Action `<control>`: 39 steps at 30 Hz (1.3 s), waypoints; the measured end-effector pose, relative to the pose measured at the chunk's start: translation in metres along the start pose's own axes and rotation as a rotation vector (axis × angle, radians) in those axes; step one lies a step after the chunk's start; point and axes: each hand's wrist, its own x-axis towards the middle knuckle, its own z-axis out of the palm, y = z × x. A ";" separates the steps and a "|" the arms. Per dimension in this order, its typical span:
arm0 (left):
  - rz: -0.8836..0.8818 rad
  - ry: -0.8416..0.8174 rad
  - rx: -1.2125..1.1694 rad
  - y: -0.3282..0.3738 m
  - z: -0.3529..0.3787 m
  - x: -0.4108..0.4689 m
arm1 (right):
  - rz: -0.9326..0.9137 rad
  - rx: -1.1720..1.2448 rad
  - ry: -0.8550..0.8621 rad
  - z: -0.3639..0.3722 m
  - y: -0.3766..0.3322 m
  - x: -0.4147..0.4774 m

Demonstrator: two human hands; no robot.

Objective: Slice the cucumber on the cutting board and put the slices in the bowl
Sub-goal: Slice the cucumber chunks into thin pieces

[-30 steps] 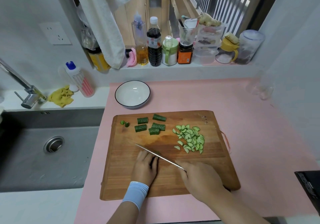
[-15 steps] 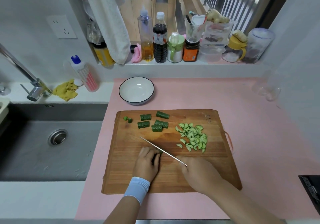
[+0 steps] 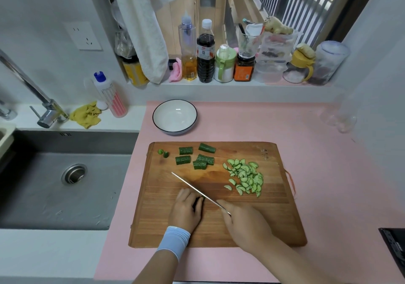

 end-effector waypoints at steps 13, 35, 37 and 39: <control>-0.031 -0.003 -0.011 0.002 -0.002 -0.001 | -0.024 0.007 -0.025 -0.011 0.015 -0.017; -0.023 0.003 0.029 0.004 -0.003 -0.002 | -0.018 0.005 -0.032 -0.004 -0.001 0.002; -0.008 0.007 0.004 0.004 -0.003 -0.003 | -0.013 0.002 -0.034 -0.006 -0.002 -0.004; -0.004 0.004 -0.004 0.003 -0.002 -0.004 | -0.008 0.021 -0.044 -0.009 -0.001 -0.009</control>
